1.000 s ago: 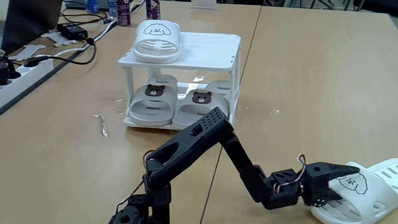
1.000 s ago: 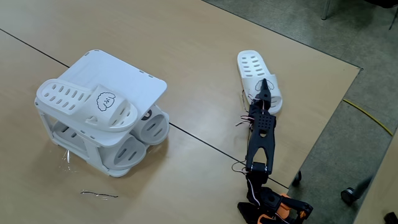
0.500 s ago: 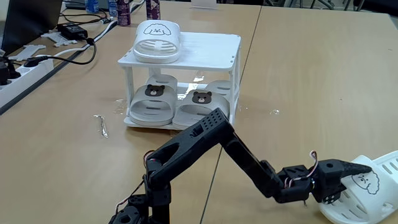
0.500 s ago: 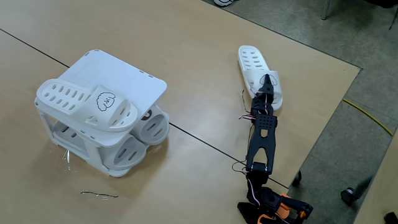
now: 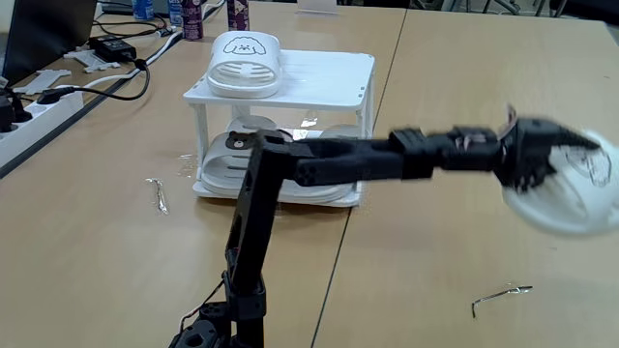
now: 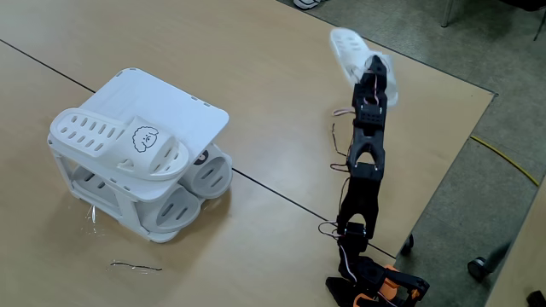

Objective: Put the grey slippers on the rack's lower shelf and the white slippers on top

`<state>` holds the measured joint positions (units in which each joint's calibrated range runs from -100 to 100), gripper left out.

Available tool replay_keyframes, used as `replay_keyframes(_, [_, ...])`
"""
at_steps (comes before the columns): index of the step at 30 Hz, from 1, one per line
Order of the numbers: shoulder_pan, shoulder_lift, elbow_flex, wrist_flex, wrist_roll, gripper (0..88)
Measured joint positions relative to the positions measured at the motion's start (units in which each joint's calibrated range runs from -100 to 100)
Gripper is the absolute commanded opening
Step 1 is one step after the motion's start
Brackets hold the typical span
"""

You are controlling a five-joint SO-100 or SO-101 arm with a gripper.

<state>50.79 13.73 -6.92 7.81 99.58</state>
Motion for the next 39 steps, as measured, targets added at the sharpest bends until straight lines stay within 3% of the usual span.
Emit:
replay_keyframes(4, [-0.4, -7.8, -5.2, 12.1, 0.0, 0.7])
replay_keyframes(7, [-3.0, -14.6, -5.4, 14.2, 0.0, 0.7])
replay_keyframes(13, [-14.2, -31.8, 4.4, 14.3, 0.0, 0.7])
replay_keyframes(21, [-35.6, -44.7, 19.9, 14.3, 0.0, 0.7])
replay_keyframes(28, [-50.0, -45.4, 20.4, 14.3, 0.0, 0.7])
replay_keyframes(39, [-50.6, -22.8, -0.3, 14.3, 0.0, 0.7])
